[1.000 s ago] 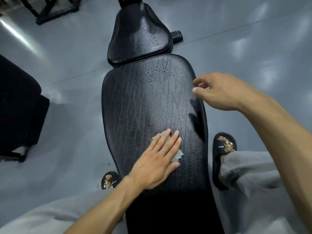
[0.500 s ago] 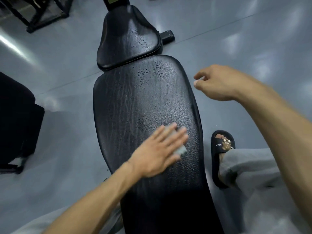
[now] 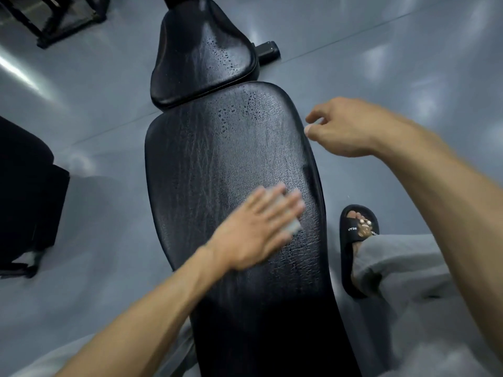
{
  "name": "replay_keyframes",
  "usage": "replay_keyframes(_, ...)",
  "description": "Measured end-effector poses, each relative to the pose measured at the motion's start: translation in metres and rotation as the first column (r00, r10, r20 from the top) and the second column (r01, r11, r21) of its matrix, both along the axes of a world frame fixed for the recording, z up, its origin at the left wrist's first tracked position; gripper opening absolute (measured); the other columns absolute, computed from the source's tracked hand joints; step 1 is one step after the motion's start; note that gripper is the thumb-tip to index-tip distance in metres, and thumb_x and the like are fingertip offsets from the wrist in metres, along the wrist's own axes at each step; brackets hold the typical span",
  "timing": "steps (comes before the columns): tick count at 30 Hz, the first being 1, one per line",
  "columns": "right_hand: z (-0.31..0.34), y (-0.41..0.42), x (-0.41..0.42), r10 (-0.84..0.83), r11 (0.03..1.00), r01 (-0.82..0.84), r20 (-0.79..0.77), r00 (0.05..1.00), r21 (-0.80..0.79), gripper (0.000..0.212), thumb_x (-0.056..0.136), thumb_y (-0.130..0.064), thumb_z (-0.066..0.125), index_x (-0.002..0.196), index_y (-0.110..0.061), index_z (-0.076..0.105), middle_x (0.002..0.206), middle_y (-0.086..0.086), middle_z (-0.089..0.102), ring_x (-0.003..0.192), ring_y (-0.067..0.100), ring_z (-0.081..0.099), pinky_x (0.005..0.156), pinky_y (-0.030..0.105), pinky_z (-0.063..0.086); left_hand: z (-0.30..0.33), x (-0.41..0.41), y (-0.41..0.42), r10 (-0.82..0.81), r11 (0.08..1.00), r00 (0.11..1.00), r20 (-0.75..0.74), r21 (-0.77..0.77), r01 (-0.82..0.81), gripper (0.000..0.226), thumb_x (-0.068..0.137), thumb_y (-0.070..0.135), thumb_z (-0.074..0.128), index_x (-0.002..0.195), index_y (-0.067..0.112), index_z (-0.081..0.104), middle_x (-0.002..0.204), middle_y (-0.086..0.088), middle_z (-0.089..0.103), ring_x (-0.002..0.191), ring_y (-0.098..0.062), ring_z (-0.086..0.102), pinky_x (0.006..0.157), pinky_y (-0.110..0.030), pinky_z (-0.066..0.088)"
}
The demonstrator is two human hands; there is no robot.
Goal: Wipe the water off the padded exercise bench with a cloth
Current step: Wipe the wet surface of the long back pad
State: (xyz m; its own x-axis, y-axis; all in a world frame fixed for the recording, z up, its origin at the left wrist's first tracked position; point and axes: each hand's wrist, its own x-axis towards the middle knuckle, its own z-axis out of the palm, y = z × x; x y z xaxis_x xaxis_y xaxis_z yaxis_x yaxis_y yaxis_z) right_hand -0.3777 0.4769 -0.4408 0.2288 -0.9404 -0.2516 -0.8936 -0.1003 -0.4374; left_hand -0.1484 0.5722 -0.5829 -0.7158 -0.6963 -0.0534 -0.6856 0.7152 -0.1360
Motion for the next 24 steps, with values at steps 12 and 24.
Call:
replay_keyframes(12,-0.002,-0.008,0.003,-0.004,1.0,0.004,0.007,1.0,0.027,0.034,0.101,-0.03,0.05,0.13,-0.02,0.064,0.134,0.009,0.065,0.123,0.033,0.057,0.101,0.038,0.046,0.001,-0.029,-0.009,-0.171,0.985,0.984,0.043,0.012,0.171,0.062,0.109,0.05,0.027,0.164,0.022,0.018,0.172,0.0,0.011,0.159,-0.027,0.0,0.128,-0.048,0.005)
replay_keyframes(24,-0.001,-0.018,0.01,-0.031,0.998,0.031,0.006,0.999,0.05,0.035,0.1,-0.025,0.049,0.131,-0.019,0.064,0.135,0.01,0.064,0.123,0.033,0.057,0.102,0.038,0.048,0.003,-0.039,-0.013,-0.24,0.971,0.97,0.047,0.027,0.239,0.061,0.109,0.049,0.027,0.163,0.02,0.022,0.171,-0.001,0.014,0.159,-0.029,0.003,0.128,-0.049,0.006)
